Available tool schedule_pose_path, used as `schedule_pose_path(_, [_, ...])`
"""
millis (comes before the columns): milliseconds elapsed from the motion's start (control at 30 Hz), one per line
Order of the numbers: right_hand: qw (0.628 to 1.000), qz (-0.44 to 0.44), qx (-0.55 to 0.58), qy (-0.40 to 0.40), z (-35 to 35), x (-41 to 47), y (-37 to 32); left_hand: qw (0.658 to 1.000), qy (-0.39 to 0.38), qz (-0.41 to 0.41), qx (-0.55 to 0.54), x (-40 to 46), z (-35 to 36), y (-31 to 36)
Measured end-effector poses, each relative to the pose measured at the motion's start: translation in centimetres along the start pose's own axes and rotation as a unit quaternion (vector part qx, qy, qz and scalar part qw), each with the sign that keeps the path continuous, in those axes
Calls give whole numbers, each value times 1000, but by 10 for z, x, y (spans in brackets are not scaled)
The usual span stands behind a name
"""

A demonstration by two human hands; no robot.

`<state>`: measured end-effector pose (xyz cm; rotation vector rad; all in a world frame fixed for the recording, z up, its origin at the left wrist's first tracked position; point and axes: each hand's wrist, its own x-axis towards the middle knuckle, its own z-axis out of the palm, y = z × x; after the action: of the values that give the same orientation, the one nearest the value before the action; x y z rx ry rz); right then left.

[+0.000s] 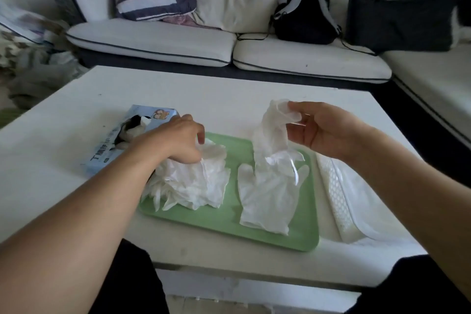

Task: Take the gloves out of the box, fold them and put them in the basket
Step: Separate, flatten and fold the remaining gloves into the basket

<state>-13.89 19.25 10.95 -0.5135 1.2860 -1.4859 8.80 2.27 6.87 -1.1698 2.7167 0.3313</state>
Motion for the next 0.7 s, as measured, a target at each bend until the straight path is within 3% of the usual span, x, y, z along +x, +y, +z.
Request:
schedule_pose_path(67, [999,-3,27,28,2,-7,2,983,71,57,-160,-10,-8,25])
schedule_pose_path(133, [998,0,42,35,5,-12,7,914,23,141,-380,-25,-7,57])
schedule_pose_path(200, [999,9,32,-2,8,-18,12,861,-8,197,-469,-31,7,87])
schedule_pose_path(300, [999,20,-7,-37,8,-25,10,818,67,180,-543,-25,24,113])
schedule_pose_path(367, [994,-36,-105,19,0,-24,2,757,54,136,-636,-20,21,118])
schedule_pose_path(433, [960,-113,-243,76,-12,-20,-4,707,13,111,-698,-16,14,116])
schedule_pose_path(500, [945,-93,-311,28,-21,-18,-6,684,-49,115,-719,-15,10,113])
schedule_pose_path(600, [952,16,-283,-117,-26,-19,0,679,-95,144,-713,-12,9,111])
schedule_pose_path(700, [951,9,-291,-100,-29,-17,1,694,-71,159,-698,-5,9,110])
